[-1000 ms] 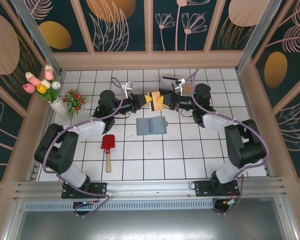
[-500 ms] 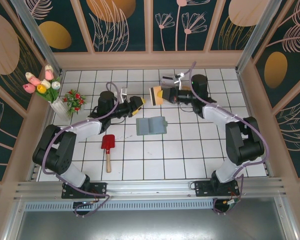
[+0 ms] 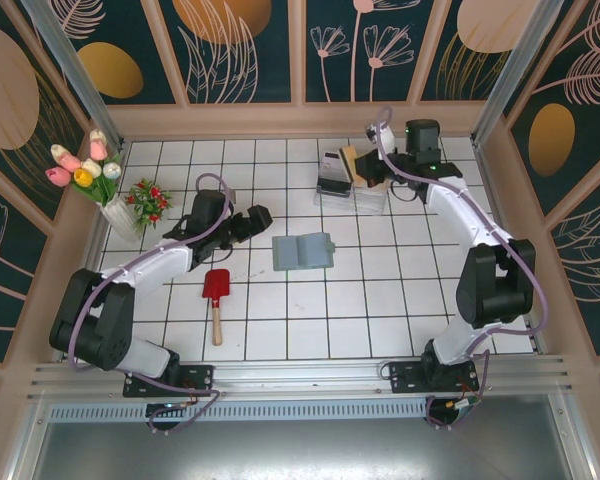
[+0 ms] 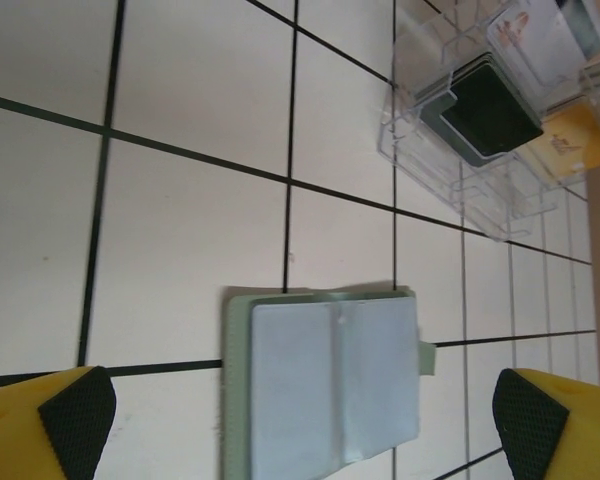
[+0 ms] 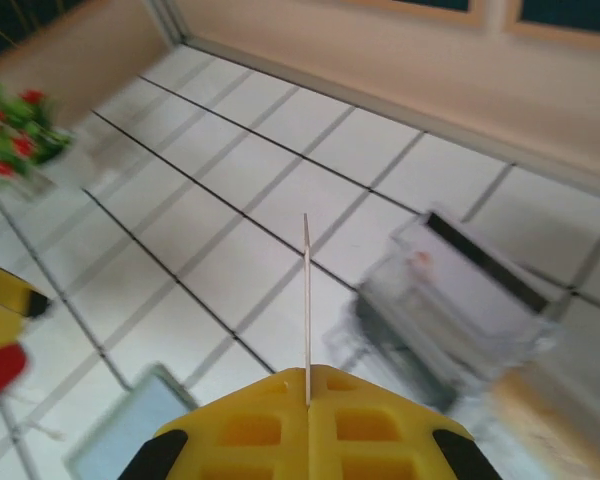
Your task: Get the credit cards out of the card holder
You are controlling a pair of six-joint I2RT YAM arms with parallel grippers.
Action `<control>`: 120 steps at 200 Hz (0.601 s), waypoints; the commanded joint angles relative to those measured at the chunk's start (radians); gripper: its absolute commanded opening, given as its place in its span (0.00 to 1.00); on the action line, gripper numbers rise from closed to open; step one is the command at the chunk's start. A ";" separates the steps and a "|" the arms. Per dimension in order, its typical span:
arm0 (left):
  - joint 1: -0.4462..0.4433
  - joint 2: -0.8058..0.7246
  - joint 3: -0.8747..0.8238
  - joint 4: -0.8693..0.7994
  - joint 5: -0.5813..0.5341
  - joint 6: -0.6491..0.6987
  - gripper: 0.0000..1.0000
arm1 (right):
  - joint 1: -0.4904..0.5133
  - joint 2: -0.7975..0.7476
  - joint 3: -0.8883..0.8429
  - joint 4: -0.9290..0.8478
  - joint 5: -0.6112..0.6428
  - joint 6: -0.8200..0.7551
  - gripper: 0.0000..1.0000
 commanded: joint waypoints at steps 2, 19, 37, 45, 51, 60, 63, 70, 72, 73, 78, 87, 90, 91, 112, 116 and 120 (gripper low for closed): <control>-0.001 -0.037 -0.020 -0.055 -0.058 0.061 0.99 | -0.031 0.053 0.125 -0.176 0.076 -0.297 0.00; -0.001 -0.041 -0.022 -0.057 -0.061 0.066 0.98 | -0.038 0.097 0.172 -0.252 0.125 -0.440 0.00; -0.001 -0.040 -0.025 -0.057 -0.057 0.064 0.98 | -0.039 0.121 0.176 -0.268 0.184 -0.569 0.00; -0.002 -0.039 -0.024 -0.057 -0.054 0.062 0.98 | -0.040 0.129 0.177 -0.270 0.208 -0.610 0.00; -0.001 -0.038 -0.024 -0.057 -0.051 0.062 0.98 | -0.042 0.135 0.180 -0.270 0.226 -0.636 0.00; -0.001 -0.036 -0.023 -0.058 -0.050 0.062 0.99 | -0.041 0.147 0.185 -0.271 0.244 -0.674 0.00; -0.001 -0.034 -0.022 -0.059 -0.050 0.063 0.99 | -0.041 0.150 0.185 -0.273 0.249 -0.687 0.00; -0.001 -0.031 -0.021 -0.059 -0.050 0.061 0.99 | -0.041 0.160 0.188 -0.278 0.254 -0.716 0.00; -0.001 -0.030 -0.021 -0.059 -0.050 0.062 0.99 | -0.042 0.161 0.190 -0.280 0.255 -0.725 0.00; -0.001 -0.029 -0.021 -0.059 -0.050 0.063 0.99 | -0.042 0.163 0.191 -0.282 0.256 -0.727 0.00; -0.001 -0.027 -0.019 -0.060 -0.049 0.063 0.98 | -0.040 0.170 0.195 -0.292 0.257 -0.751 0.00; -0.001 -0.023 -0.016 -0.062 -0.049 0.061 0.98 | -0.040 0.183 0.200 -0.302 0.262 -0.781 0.00; -0.001 -0.022 -0.016 -0.064 -0.048 0.061 0.98 | -0.041 0.186 0.201 -0.304 0.265 -0.789 0.00; -0.001 -0.021 -0.015 -0.063 -0.048 0.061 0.98 | -0.041 0.188 0.201 -0.304 0.267 -0.793 0.00; -0.001 -0.010 -0.010 -0.063 -0.040 0.058 0.99 | -0.042 0.216 0.209 -0.302 0.296 -0.829 0.00; -0.002 -0.008 -0.009 -0.064 -0.038 0.058 0.99 | -0.041 0.220 0.211 -0.301 0.301 -0.835 0.00; -0.001 -0.006 -0.009 -0.064 -0.037 0.057 0.99 | -0.040 0.224 0.214 -0.301 0.306 -0.838 0.00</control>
